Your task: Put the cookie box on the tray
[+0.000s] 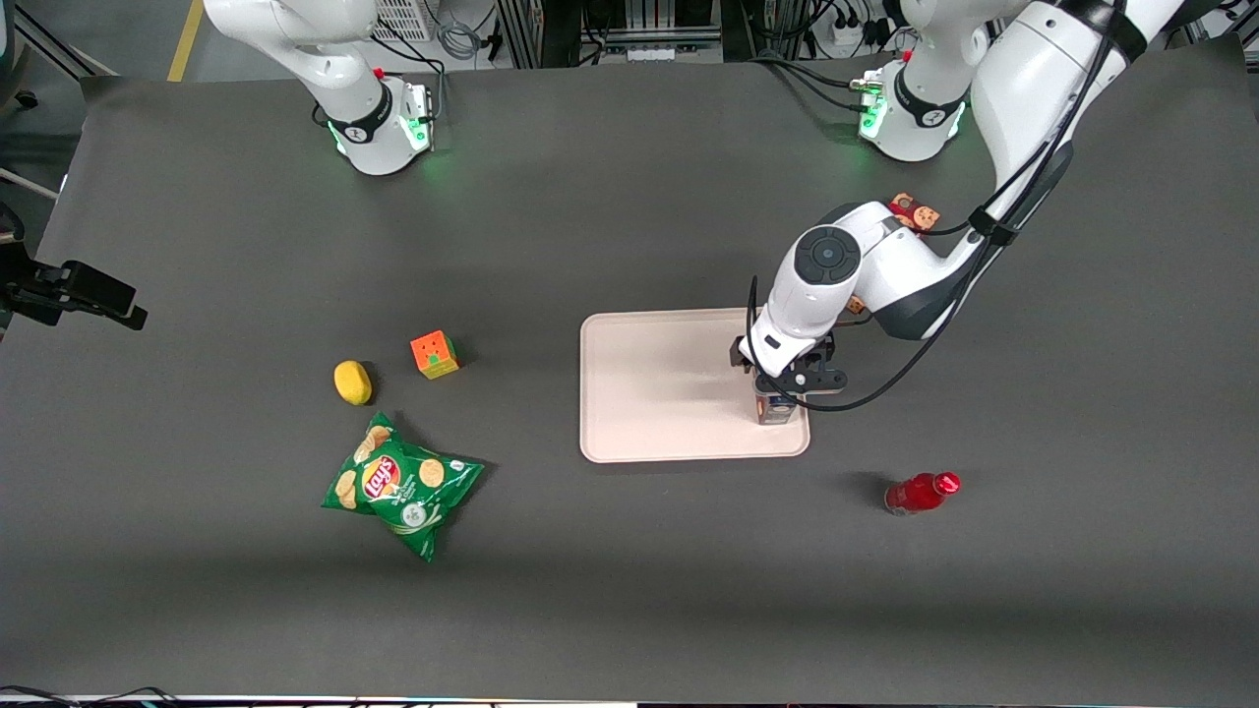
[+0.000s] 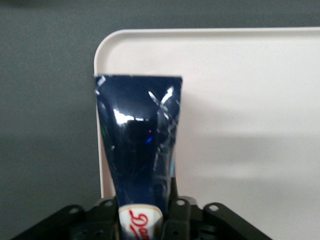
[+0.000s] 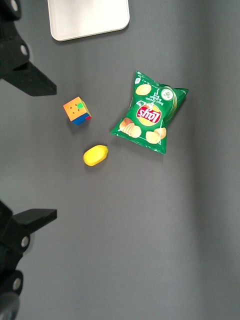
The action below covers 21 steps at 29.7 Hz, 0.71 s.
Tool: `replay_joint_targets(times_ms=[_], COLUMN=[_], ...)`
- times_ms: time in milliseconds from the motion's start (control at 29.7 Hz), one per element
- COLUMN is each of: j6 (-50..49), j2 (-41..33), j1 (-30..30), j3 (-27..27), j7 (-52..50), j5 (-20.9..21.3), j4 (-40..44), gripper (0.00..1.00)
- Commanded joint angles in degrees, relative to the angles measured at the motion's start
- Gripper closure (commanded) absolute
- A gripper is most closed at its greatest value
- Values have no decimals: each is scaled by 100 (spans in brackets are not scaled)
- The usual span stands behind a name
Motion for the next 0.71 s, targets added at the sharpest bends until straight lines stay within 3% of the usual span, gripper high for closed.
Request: replay_joint_targets(times_ms=[0, 135, 370, 538, 673], j6=[-112, -725, -2536, -3678, -4382], j2=[-22, -171, -286, -444, -567], j1=[-7, 28, 125, 160, 230], j3=[-50, -146, -823, -833, -718], j7=[-124, -63, 638, 1798, 2660], j5=[128, 58, -56, -916, -1111], j4=[170, 520, 1548, 2611, 3271], gripper=[0, 0, 0, 0, 0])
